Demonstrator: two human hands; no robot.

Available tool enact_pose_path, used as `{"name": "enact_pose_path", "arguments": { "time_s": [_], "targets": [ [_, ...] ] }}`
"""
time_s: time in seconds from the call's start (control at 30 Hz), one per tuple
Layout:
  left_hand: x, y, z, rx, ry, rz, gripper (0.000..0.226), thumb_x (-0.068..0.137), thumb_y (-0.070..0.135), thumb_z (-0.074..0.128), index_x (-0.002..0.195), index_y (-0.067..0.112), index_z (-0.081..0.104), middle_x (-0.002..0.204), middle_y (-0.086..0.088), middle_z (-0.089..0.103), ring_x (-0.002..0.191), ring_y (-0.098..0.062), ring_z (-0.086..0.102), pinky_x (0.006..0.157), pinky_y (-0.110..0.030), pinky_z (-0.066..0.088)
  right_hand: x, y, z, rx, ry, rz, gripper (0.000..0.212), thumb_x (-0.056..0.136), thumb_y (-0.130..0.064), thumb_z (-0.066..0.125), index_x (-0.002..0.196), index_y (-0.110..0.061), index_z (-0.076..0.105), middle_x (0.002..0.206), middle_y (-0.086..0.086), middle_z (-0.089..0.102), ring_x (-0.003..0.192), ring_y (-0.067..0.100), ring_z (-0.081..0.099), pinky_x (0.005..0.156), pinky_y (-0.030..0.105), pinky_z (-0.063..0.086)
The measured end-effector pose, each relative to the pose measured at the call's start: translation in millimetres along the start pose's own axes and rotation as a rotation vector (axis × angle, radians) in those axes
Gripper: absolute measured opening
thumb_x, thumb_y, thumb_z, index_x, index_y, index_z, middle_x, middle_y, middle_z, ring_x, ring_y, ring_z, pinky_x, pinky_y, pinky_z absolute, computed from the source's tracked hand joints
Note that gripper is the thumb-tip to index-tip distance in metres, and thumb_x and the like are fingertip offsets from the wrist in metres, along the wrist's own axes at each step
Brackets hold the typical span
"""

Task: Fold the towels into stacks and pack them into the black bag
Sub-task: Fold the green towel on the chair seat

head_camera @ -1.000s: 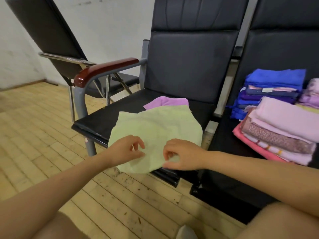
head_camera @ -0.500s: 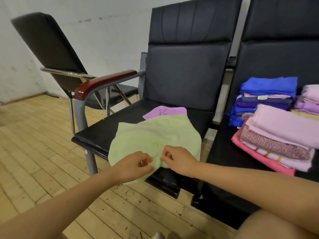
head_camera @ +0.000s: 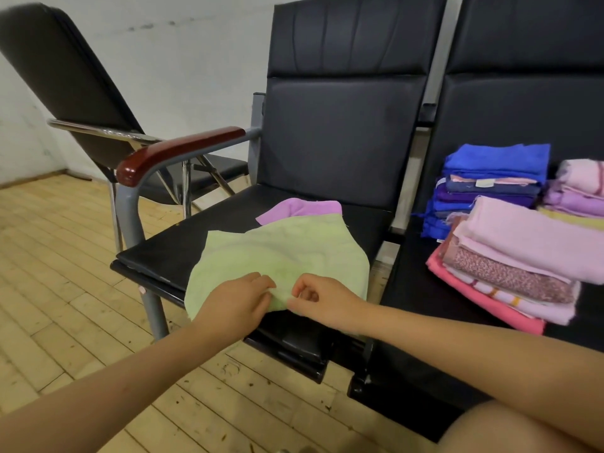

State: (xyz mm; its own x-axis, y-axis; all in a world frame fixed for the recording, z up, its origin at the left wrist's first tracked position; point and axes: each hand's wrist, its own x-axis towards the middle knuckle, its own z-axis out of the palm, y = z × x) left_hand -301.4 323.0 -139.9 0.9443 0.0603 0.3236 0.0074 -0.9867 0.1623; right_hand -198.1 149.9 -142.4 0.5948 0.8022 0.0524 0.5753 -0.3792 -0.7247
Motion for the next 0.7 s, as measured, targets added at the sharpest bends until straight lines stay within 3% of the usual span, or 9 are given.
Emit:
{"name": "enact_pose_path", "arguments": {
  "time_s": [0.07, 0.13, 0.23, 0.3, 0.37, 0.43, 0.53, 0.63, 0.7],
  "targets": [
    [1.3, -6.2, 0.5, -0.093, 0.039, -0.052, 0.029, 0.099, 0.032, 0.035, 0.108, 0.023, 0.061, 0.096, 0.008, 0.061, 0.089, -0.014, 0.058, 0.071, -0.021, 0.036, -0.8, -0.4, -1.0, -0.3, -0.009, -0.075, 0.031, 0.087, -0.043, 0.063, 0.106, -0.02, 0.057, 0.095, -0.003, 0.059, 0.084, 0.012, 0.053, 0.074, 0.028, 0.044],
    [0.9, -7.2, 0.1, -0.225, 0.058, -0.096, 0.018, 0.101, 0.021, 0.04, 0.097, 0.024, 0.057, 0.087, 0.008, 0.059, 0.083, -0.013, 0.056, 0.068, -0.018, 0.035, 0.7, -1.0, -4.9, -0.489, 0.034, -0.127, 0.028, 0.092, -0.032, 0.056, 0.113, -0.014, 0.056, 0.105, 0.001, 0.058, 0.098, 0.02, 0.054, 0.081, 0.035, 0.045],
    [0.1, -6.6, -4.6, -0.345, 0.065, -0.143, 0.019, 0.102, 0.024, 0.036, 0.092, 0.018, 0.051, 0.078, -0.001, 0.059, 0.073, -0.016, 0.055, 0.068, -0.031, 0.043, 2.9, 1.7, -15.7, -0.59, 0.045, -0.056, 0.028, 0.093, -0.013, 0.046, 0.119, -0.007, 0.054, 0.113, 0.009, 0.055, 0.104, 0.027, 0.053, 0.086, 0.04, 0.045],
    [1.5, -8.4, -11.1, -0.283, 0.086, -0.118, 0.02, 0.101, 0.03, 0.039, 0.094, 0.017, 0.052, 0.077, -0.002, 0.06, 0.072, -0.017, 0.056, 0.069, -0.035, 0.045, 2.6, 3.6, -25.8, -0.613, 0.03, 0.0, 0.031, 0.09, -0.006, 0.044, 0.119, -0.007, 0.053, 0.114, 0.01, 0.054, 0.105, 0.028, 0.053, 0.086, 0.038, 0.045],
    [3.5, -12.3, -18.7, -0.147, 0.058, -0.049, 0.017, 0.099, 0.034, 0.044, 0.105, 0.021, 0.053, 0.088, 0.003, 0.062, 0.081, -0.014, 0.056, 0.071, -0.028, 0.042, 2.0, 4.6, -36.7, -0.616, 0.033, 0.044, 0.037, 0.089, -0.003, 0.044, 0.125, -0.007, 0.051, 0.118, 0.011, 0.052, 0.107, 0.029, 0.052, 0.087, 0.036, 0.044],
    [7.0, -20.6, -24.2, 0.0, -0.004, 0.002, 0.022, 0.099, 0.031, 0.046, 0.119, 0.024, 0.052, 0.105, 0.006, 0.058, 0.092, -0.011, 0.053, 0.075, -0.022, 0.038, 1.5, 5.4, -46.7, -0.607, 0.068, 0.067, 0.041, 0.089, -0.003, 0.043, 0.129, -0.008, 0.049, 0.121, 0.012, 0.051, 0.11, 0.03, 0.051, 0.088, 0.036, 0.044],
    [9.3, -34.7, -31.3, 0.123, -0.068, -0.045, 0.029, 0.095, 0.023, 0.05, 0.124, 0.024, 0.052, 0.11, 0.006, 0.047, 0.087, -0.008, 0.046, 0.071, -0.021, 0.036, -1.3, 3.4, -60.6, -0.571, 0.141, 0.104, 0.044, 0.089, -0.003, 0.043, 0.132, -0.009, 0.049, 0.125, 0.013, 0.052, 0.114, 0.032, 0.052, 0.093, 0.036, 0.043],
    [4.8, -46.1, -36.4, 0.079, -0.041, -0.133, 0.028, 0.095, 0.018, 0.049, 0.122, 0.02, 0.056, 0.109, 0.005, 0.045, 0.088, -0.011, 0.048, 0.073, -0.023, 0.038, -5.6, 2.8, -74.1, -0.51, 0.231, 0.14, 0.047, 0.088, -0.001, 0.042, 0.131, -0.012, 0.054, 0.128, 0.012, 0.054, 0.115, 0.03, 0.053, 0.092, 0.033, 0.043],
    [-1.5, -51.2, -38.8, -0.041, 0.01, -0.196, 0.03, 0.096, 0.015, 0.045, 0.123, 0.018, 0.058, 0.108, 0.006, 0.049, 0.095, -0.013, 0.05, 0.08, -0.025, 0.039, -9.7, 5.4, -82.9, -0.409, 0.337, 0.152, 0.045, 0.087, 0.0, 0.041, 0.124, -0.013, 0.062, 0.123, 0.008, 0.061, 0.111, 0.026, 0.056, 0.083, 0.027, 0.042]
  ]
}}
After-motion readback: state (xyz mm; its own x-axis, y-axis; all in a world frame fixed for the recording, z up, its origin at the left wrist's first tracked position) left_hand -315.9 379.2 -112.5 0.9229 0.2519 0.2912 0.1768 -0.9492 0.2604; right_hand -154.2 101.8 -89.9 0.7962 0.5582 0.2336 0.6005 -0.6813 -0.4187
